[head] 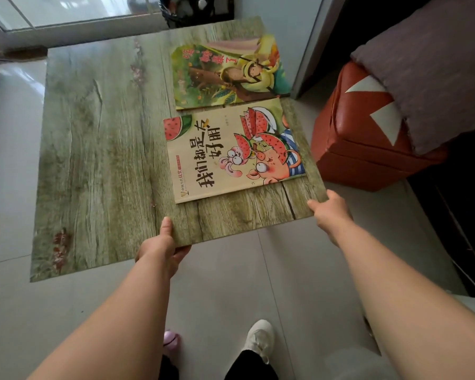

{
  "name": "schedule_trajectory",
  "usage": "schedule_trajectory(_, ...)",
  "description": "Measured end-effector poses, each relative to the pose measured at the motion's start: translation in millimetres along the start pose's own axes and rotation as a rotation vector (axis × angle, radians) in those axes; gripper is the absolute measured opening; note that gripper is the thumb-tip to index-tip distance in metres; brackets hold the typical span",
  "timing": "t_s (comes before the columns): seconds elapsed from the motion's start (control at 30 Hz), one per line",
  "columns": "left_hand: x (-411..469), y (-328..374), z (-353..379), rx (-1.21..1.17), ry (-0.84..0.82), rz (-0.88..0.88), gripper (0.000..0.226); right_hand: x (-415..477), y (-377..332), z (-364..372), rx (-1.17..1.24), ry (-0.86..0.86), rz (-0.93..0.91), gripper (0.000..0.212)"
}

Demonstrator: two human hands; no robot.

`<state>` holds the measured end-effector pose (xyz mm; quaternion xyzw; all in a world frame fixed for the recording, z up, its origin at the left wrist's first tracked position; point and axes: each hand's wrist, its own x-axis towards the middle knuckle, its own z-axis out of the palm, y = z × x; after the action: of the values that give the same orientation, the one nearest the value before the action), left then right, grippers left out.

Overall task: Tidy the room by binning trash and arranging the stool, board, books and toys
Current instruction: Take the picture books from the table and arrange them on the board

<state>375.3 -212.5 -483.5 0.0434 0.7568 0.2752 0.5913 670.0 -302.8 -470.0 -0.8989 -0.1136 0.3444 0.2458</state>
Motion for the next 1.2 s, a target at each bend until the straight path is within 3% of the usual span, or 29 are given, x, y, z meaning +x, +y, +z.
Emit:
schedule_trajectory(0.37, -2, -6, 0, 0.114, 0.134, 0.033, 0.048, 2, 12, -1, -0.054, -0.029, -0.033, 0.055)
schedule_trajectory(0.43, -10, -3, 2, 0.220, 0.212, 0.030, 0.056, 0, 12, -4, -0.113, -0.025, -0.045, 0.048)
schedule_trajectory(0.53, -29, 8, 11, 0.486, 0.402, 0.083, 0.084, -7, 5, -14, -0.203, -0.006, -0.035, 0.051)
schedule_trajectory(0.6, -45, 22, 22, 0.549, 0.473, 0.165, 0.078, -11, -7, -23, -0.234, -0.006, -0.074, 0.054)
schedule_trajectory(0.7, -49, 39, 42, 0.651, 0.300, 0.356, 0.064, -10, -30, -29, -0.268, -0.015, -0.185, 0.053)
schedule_trajectory(0.8, -44, 54, 60, 0.685, 0.170, 0.430, 0.056, -4, -55, -25, -0.268, -0.036, -0.287, 0.052)
schedule_trajectory(1.03, -21, 85, 93, 0.798, 0.153, 0.503, 0.065, 24, -99, -4, -0.324, -0.063, -0.389, 0.051)
schedule_trajectory(1.2, -26, 89, 123, 0.884, 0.126, 0.522, 0.053, 41, -116, 5, -0.317, -0.085, -0.346, 0.048)
